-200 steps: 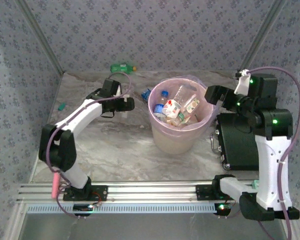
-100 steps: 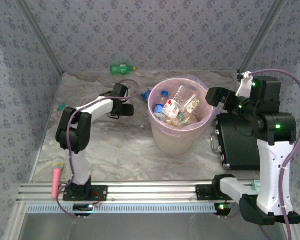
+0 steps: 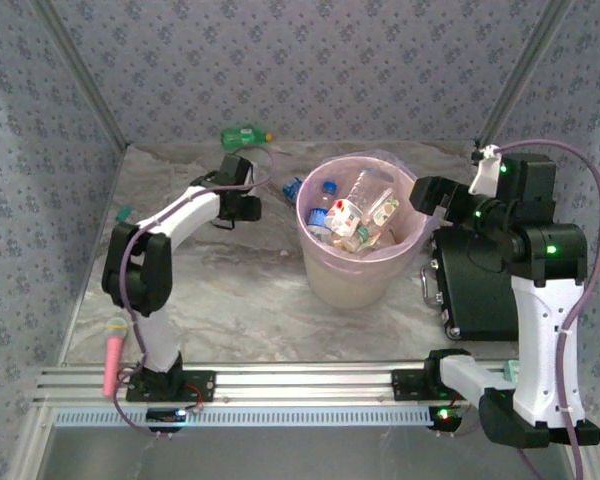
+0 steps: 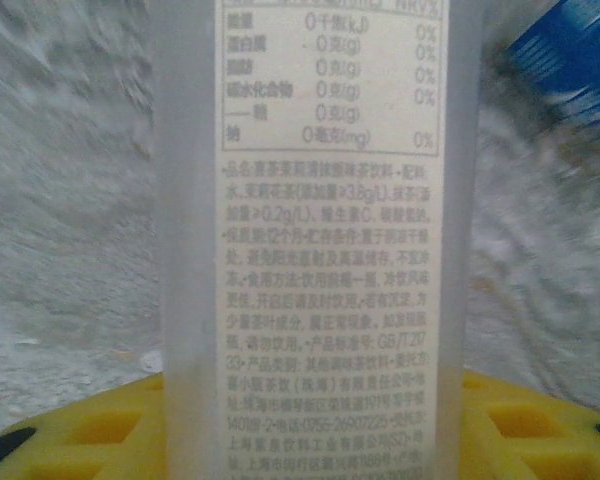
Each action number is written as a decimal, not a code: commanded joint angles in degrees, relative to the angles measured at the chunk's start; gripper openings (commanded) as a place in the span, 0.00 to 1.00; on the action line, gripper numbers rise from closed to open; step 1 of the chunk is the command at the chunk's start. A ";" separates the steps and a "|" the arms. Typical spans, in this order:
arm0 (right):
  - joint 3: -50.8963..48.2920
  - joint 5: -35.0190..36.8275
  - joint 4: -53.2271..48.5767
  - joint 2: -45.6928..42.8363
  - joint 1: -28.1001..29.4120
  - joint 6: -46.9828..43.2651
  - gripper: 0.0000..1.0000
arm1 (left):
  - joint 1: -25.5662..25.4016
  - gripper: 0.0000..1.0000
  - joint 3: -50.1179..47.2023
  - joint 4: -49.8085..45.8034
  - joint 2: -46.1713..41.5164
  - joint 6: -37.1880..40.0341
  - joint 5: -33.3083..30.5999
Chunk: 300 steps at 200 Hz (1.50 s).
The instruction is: Put the plastic bottles in the bin
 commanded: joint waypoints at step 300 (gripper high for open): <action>-10.89 1.99 5.96 6.60 -0.31 0.41 0.30 | -28.78 0.68 26.70 -23.24 -14.31 -4.10 3.36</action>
